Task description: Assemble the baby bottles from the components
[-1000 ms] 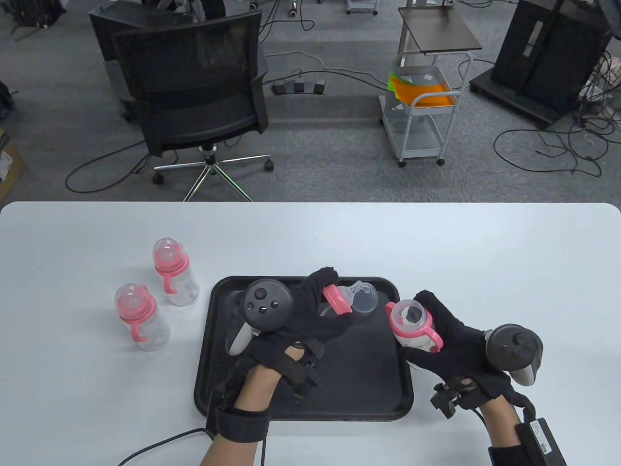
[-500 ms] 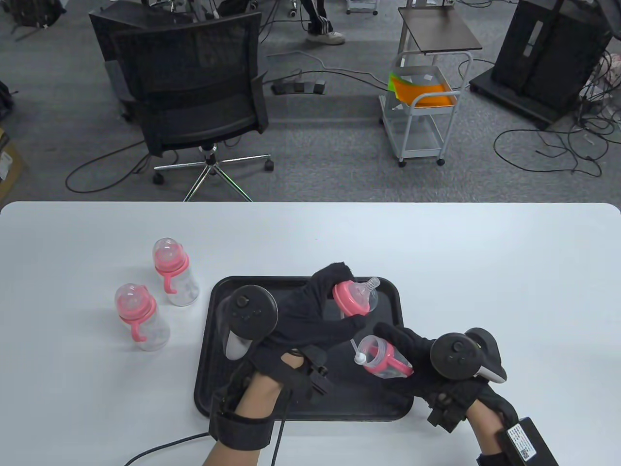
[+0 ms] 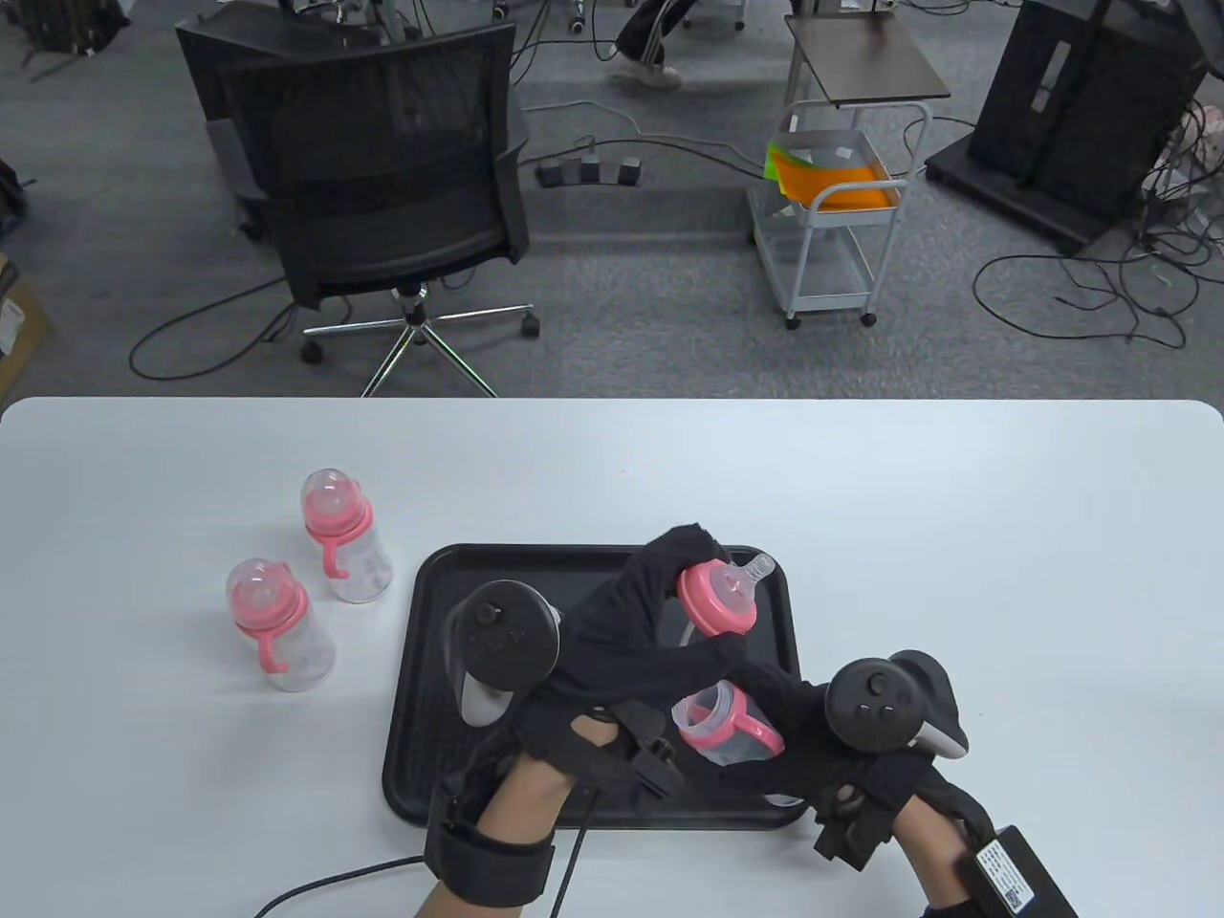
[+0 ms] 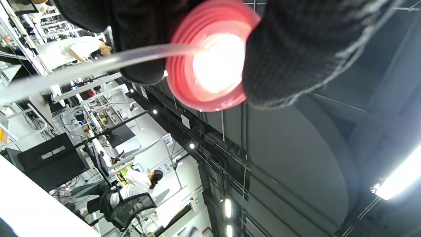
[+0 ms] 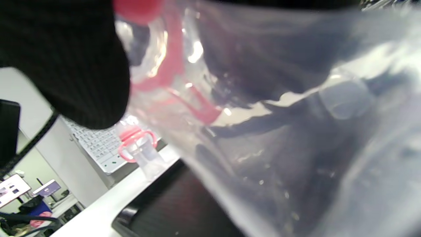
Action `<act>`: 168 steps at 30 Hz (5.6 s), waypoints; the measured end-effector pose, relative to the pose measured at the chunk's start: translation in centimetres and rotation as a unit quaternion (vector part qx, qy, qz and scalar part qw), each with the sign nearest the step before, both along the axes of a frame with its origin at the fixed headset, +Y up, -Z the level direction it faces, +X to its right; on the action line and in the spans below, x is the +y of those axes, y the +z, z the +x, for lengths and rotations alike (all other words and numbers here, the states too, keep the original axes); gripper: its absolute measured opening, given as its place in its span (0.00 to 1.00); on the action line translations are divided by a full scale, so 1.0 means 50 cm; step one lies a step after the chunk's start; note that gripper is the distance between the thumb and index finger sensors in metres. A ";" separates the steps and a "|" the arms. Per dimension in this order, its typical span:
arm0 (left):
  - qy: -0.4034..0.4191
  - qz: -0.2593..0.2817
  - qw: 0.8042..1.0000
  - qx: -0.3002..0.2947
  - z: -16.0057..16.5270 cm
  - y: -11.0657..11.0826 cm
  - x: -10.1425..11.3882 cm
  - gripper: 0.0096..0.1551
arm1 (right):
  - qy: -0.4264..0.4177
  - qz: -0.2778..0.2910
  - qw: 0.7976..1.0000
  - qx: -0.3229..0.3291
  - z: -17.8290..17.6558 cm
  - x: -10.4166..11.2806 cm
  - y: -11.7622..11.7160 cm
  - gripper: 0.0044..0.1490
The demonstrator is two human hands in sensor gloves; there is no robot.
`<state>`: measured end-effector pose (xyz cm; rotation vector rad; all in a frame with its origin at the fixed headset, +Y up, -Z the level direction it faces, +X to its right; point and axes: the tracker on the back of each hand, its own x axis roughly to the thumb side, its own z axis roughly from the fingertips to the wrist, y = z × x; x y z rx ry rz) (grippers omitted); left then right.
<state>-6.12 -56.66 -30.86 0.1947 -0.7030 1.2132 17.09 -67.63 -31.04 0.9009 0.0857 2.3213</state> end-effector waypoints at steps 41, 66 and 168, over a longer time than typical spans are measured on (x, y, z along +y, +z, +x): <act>0.031 -0.062 0.996 0.057 0.080 0.003 -0.127 0.52 | -0.195 0.114 0.962 -0.155 0.060 0.062 0.035 0.70; -0.095 -0.107 0.984 0.109 0.048 -0.017 -0.141 0.56 | -0.068 0.152 0.966 -0.200 0.036 0.038 0.028 0.70; -0.427 -0.098 0.888 0.139 0.127 -0.151 -0.133 0.56 | -0.154 0.054 0.934 -0.318 0.217 0.026 -0.046 0.67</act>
